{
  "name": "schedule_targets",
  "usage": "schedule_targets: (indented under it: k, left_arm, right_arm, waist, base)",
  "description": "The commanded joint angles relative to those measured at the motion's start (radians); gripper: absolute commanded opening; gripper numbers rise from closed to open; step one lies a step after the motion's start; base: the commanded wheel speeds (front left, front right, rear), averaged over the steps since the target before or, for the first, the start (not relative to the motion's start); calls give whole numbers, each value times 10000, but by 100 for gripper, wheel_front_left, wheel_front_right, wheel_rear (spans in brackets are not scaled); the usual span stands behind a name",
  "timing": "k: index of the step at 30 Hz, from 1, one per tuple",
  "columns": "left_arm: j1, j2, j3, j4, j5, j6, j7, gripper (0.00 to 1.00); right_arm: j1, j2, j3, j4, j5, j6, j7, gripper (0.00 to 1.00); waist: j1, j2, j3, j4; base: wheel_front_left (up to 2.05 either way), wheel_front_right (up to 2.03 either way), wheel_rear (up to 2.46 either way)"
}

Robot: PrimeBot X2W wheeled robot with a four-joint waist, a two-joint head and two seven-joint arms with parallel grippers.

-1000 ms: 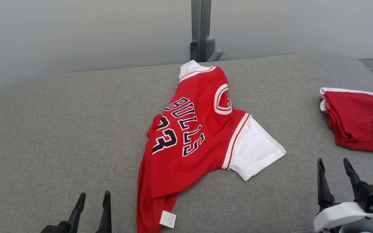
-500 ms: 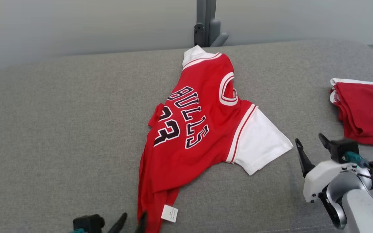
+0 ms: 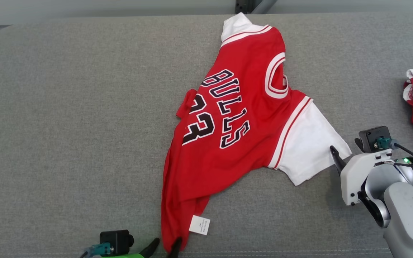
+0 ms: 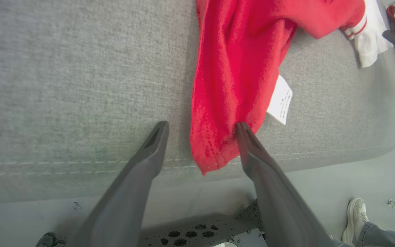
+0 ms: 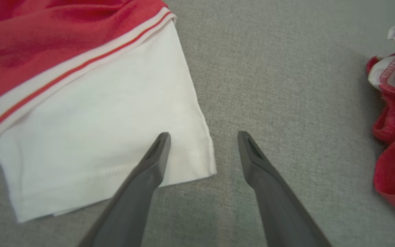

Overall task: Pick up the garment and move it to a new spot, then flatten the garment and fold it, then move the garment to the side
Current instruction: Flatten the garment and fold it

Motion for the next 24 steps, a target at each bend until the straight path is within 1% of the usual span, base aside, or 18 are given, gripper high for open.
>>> schedule_targets:
  k: [1, 6, 13, 14, 15, 16, 17, 18, 20, 21, 24]
  left_arm:
    - [-184, 37, -113, 36, -85, -42, 89, 100]
    - [-239, 1, -494, -12, -433, -99, 271, 100]
    - [-626, -124, -730, 358, -791, -141, -69, 100]
    - [-697, -135, -805, 453, -823, -150, -111, 89]
    - [-827, -109, -958, 599, -913, -163, -161, 44]
    - [-883, -96, -1049, 633, -971, -151, -224, 0]
    - [-940, -91, -1126, 615, -1033, -157, -385, 0]
    - [-969, -113, -1201, 587, -1260, -162, -553, 0]
    - [-924, -76, -1484, 540, -1741, -159, -671, 0]
    - [-927, 36, -1630, 452, -1979, -159, -712, 0]
    - [-859, 492, -1746, -18, -2503, -160, -826, 0]
  right_arm:
    - [-132, -30, 0, 161, 37, -15, -52, 100]
    - [-279, 5, 83, 616, 117, -15, -179, 100]
    - [-446, 41, 233, 1157, 255, -15, -280, 100]
    - [-464, 45, 272, 1230, 299, -15, -272, 100]
    - [-516, 81, 389, 1356, 387, -15, -238, 100]
    - [-532, 132, 469, 1410, 498, -8, -231, 62]
    - [-534, 202, 609, 1426, 690, -5, -222, 14]
    - [-516, 276, 715, 1432, 945, -3, -206, 0]
    - [-515, 368, 811, 1305, 1610, 6, -266, 0]
    - [-540, 434, 708, 1124, 2100, 6, -409, 0]
    - [-769, 608, -231, 276, 3845, -9, -906, 0]
  waist:
    - [0, 0, 357, 272]
    - [0, 0, 553, 324]
    - [0, 0, 695, 348]
    - [0, 0, 700, 343]
    - [0, 0, 699, 312]
    - [0, 0, 684, 293]
    - [0, 0, 661, 273]
    - [0, 0, 630, 250]
    - [0, 0, 546, 184]
    - [0, 0, 487, 139]
    - [0, 0, 296, 17]
  base:
    - [0, 0, 0]
    - [0, 0, 0]
    - [0, 0, 0]
    - [0, 0, 0]
    - [0, 0, 0]
    - [0, 0, 0]
    - [0, 0, 0]
    - [0, 0, 0]
    - [0, 0, 0]
    - [0, 0, 0]
    - [0, 0, 0]
